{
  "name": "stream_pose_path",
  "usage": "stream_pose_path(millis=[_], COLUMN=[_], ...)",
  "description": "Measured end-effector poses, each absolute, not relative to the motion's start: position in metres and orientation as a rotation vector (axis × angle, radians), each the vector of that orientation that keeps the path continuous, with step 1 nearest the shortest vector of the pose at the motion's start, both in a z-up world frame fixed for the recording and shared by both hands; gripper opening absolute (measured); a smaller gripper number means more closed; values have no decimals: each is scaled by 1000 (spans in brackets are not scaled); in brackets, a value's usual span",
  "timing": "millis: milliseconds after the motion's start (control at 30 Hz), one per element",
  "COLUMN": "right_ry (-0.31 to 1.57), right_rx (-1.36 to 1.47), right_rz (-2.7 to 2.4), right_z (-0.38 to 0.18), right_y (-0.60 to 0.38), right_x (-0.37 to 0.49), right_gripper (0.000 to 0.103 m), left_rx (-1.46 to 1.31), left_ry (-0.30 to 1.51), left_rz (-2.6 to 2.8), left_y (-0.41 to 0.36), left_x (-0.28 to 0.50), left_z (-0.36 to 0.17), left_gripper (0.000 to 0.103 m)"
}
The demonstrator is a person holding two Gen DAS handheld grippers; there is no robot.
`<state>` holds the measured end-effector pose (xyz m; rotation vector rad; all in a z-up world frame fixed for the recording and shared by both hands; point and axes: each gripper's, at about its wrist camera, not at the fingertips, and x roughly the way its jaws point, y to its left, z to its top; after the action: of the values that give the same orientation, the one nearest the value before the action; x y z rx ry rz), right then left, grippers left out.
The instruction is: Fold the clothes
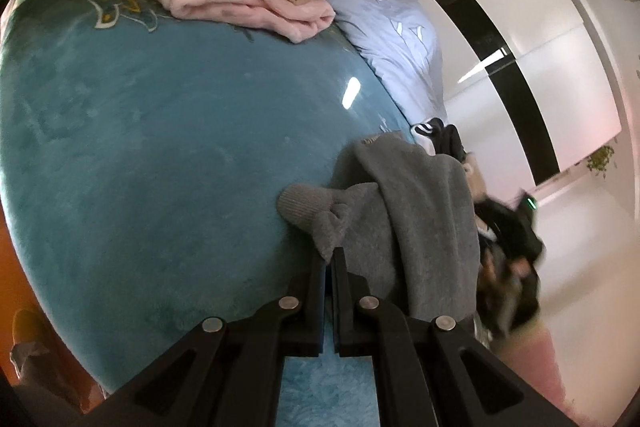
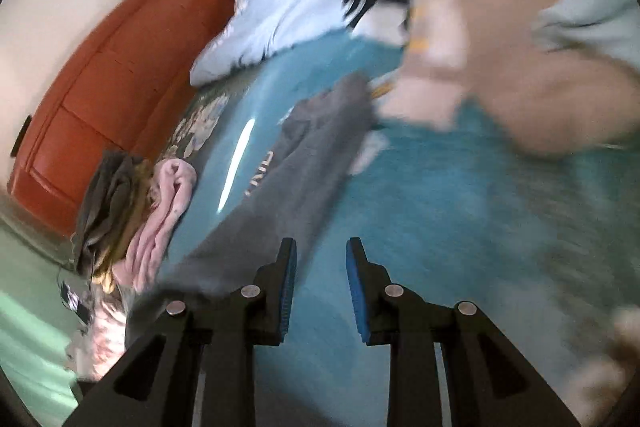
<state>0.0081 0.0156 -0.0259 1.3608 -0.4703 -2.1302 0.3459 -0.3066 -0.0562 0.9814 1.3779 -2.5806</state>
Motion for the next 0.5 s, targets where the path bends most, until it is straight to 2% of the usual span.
stream_pose_path(millis=[67,100,133,200,300,400,467,500], right_ry=[-508,-527,-555,-627,-681,-627,-569,-541], right_rx=[1396,1413,1432,1469,1467,1467,1473,1475], right_rz=[-2142,-2148,-2168,-2218,-2257,-2269,-2276,-2279], right_z=[-39,-45,-51,-62,-70,-64,-64,-64], right_y=[-6,-17,-20,-21,-24,-31,-39,-43], right_x=[-17,-30,-39,-57,-74,-83,-84,-84], right_gripper=[26,32,47,54,54,55,47,21], left_rx=[990,997,1002,1011,1028,1048,1053,1054], left_ry=[1373,1371,1374,1379,1393,1391,1390,1389], left_rz=[-2601,-2611,-2615,-2623,-2630,-2635,-2634,-2633], left_y=[-308,-309,-310,-312,-314,-315,-316,-317], left_x=[345,345,345,343,337,332,332,333], left_z=[-56,-56,-56,-57,-60,-62,-62,-61], left_gripper=[3,3,4,5,5,5,5,5])
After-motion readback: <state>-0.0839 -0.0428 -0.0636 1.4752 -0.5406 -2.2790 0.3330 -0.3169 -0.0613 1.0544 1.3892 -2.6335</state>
